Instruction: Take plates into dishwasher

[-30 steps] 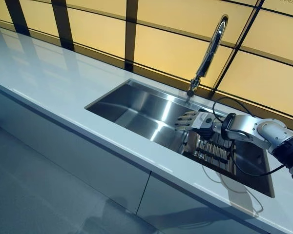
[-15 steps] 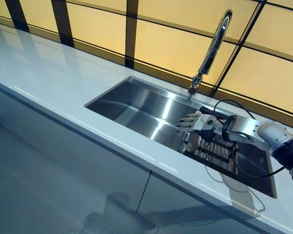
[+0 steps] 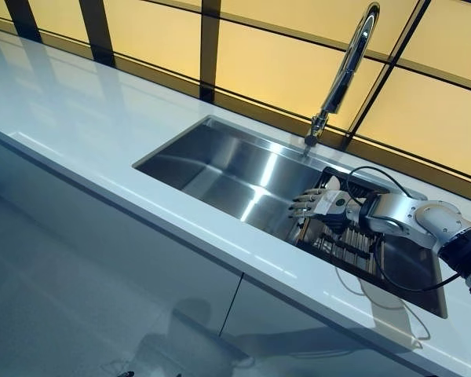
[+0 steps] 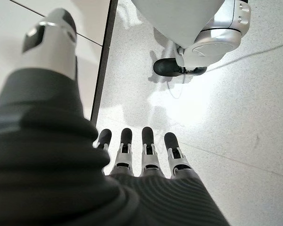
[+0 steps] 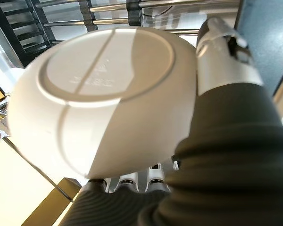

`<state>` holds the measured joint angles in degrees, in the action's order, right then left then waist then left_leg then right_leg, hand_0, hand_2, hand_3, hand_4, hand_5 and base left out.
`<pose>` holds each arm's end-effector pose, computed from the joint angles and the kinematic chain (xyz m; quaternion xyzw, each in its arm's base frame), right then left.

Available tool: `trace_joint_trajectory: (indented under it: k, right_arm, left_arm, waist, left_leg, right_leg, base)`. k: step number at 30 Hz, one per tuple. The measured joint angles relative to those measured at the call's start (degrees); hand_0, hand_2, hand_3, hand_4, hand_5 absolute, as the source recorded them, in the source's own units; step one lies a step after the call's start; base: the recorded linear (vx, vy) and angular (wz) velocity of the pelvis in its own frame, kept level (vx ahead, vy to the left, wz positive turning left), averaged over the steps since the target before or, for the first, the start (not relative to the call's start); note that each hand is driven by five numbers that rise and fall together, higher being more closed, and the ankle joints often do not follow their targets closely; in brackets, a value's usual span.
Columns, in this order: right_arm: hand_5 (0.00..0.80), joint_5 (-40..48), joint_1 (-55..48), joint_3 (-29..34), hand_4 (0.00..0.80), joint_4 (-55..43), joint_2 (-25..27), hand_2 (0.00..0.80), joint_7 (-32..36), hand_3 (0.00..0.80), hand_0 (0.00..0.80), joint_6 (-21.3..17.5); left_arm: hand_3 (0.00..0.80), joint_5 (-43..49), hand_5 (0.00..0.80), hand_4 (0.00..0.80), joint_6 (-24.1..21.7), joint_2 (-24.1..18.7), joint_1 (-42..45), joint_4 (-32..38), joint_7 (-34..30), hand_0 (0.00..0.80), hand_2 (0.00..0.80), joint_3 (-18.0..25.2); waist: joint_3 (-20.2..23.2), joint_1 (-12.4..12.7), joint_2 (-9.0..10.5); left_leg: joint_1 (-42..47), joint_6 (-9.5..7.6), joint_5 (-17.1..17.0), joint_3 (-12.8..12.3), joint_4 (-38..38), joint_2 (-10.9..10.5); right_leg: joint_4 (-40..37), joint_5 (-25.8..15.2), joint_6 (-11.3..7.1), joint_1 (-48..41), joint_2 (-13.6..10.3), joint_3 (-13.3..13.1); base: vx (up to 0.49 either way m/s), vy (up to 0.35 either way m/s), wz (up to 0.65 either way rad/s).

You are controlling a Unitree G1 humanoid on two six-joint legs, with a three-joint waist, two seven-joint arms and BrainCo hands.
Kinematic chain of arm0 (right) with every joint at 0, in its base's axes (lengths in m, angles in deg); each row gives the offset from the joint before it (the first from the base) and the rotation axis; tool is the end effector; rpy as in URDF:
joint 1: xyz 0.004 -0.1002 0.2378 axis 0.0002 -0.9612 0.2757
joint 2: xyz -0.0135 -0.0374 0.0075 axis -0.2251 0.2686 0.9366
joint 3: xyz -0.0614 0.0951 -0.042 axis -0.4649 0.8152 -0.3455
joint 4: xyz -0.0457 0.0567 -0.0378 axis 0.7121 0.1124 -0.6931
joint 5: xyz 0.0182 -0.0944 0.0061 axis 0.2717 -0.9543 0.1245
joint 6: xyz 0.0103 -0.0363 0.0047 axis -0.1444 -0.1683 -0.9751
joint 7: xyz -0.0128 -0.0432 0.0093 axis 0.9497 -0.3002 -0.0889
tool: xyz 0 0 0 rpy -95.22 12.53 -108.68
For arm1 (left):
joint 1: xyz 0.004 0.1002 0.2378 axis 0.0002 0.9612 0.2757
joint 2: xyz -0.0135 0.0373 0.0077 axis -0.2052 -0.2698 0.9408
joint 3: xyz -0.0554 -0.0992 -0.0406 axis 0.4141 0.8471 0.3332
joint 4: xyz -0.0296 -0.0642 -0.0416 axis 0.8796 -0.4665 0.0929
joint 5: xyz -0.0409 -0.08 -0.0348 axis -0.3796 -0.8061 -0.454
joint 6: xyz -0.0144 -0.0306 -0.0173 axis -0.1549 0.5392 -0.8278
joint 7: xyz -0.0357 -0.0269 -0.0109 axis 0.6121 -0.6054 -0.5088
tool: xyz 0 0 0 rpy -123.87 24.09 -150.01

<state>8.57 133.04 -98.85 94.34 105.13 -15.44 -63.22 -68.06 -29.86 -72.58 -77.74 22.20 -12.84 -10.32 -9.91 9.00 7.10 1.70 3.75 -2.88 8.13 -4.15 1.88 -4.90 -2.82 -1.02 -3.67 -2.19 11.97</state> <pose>0.3116 -0.2384 0.1973 -0.8501 -0.1677 0.3079 0.3930 0.0965 0.2743 -0.1021 0.1840 0.5044 0.0330 0.8430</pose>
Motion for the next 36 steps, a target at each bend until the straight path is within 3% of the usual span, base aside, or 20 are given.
trace_joint_trajectory:
  k: [3, 4, 5, 6, 10, 36]
  right_arm:
    - [0.000, 0.0, 0.0, 0.0, 0.000, 0.1, 0.0, 0.000, 0.0, 0.000, 0.000, 0.0]
    - [0.185, 0.0, 0.0, 0.0, 0.185, 0.1, 0.0, 0.185, 0.0, 0.185, 0.185, 0.1]
    - [0.449, 0.0, 0.0, 0.0, 0.449, 0.1, 0.0, 0.449, 0.1, 0.449, 0.449, 0.1]
    - [0.486, 0.0, 0.0, 0.0, 0.486, 0.1, 0.0, 0.486, 0.0, 0.486, 0.486, 0.1]
    - [0.800, 0.0, 0.0, 0.0, 0.800, 1.2, 0.0, 0.800, 0.0, 0.800, 0.800, 0.3]
    - [0.800, -1.1, -0.3, 0.1, 0.800, 2.1, 0.1, 0.800, -4.0, 0.800, 0.800, 2.6]
  left_arm:
    - [0.000, 0.0, 0.000, 0.000, 0.0, 0.0, -0.4, 0.0, 0.0, 0.000, 0.000, 0.0]
    - [0.000, 0.0, 0.000, 0.000, 0.0, 0.0, -0.5, 0.0, 0.0, 0.000, 0.000, 0.0]
    - [0.000, 0.0, 0.000, 0.000, 0.0, 0.0, -0.6, 0.0, 0.0, 0.000, 0.000, 0.0]
    - [0.000, 0.0, 0.000, 0.000, 0.0, 0.0, -0.6, 0.1, 0.0, 0.000, 0.000, 0.0]
    - [0.000, 0.0, 0.000, 0.000, 0.0, 0.0, -0.6, 0.2, 0.0, 0.000, 0.000, 0.0]
    - [0.000, -0.1, 0.000, 0.000, -0.4, -0.1, -1.9, 0.4, 0.1, 0.000, 0.000, 0.0]
  waist:
    - [-0.3, 0.0, 0.01]
    - [-0.4, 0.0, 0.01]
    - [-0.7, 0.0, 0.04]
    - [-0.8, 0.0, 0.06]
    - [-1.3, 0.0, 0.08]
    - [-1.6, -0.2, 0.09]
  left_leg:
    - [-0.1, 0.02, 0.0, 0.1, 0.0, 0.0]
    - [-0.1, 0.02, 0.0, 0.1, 0.0, 0.0]
    - [-0.1, 0.02, 0.0, 0.1, 0.0, 0.0]
    - [-0.1, 0.02, 0.0, 0.1, 0.1, 0.0]
    - [-0.3, 0.03, 0.0, 0.2, 0.2, 0.0]
    - [-1.7, 0.07, -0.1, -0.1, 0.1, 0.1]
  right_leg:
    - [0.0, 0.0, 0.00, 0.0, 0.0, 0.1]
    - [0.0, 0.0, 0.00, 0.0, 0.0, 0.1]
    - [0.0, 0.0, 0.01, 0.0, 0.0, 0.1]
    - [0.0, 0.0, 0.01, 0.0, 0.0, 0.1]
    - [0.0, 0.0, 0.02, 0.1, 0.0, 0.2]
    - [0.0, -0.1, 0.11, 1.7, 0.1, -0.1]
  base:
    - [0.000, 0.000, 0.00]
    - [0.000, 0.000, 0.00]
    - [0.000, 0.000, 0.00]
    - [0.000, 0.000, 0.00]
    - [0.000, 0.000, 0.00]
    - [0.000, 0.002, 0.00]
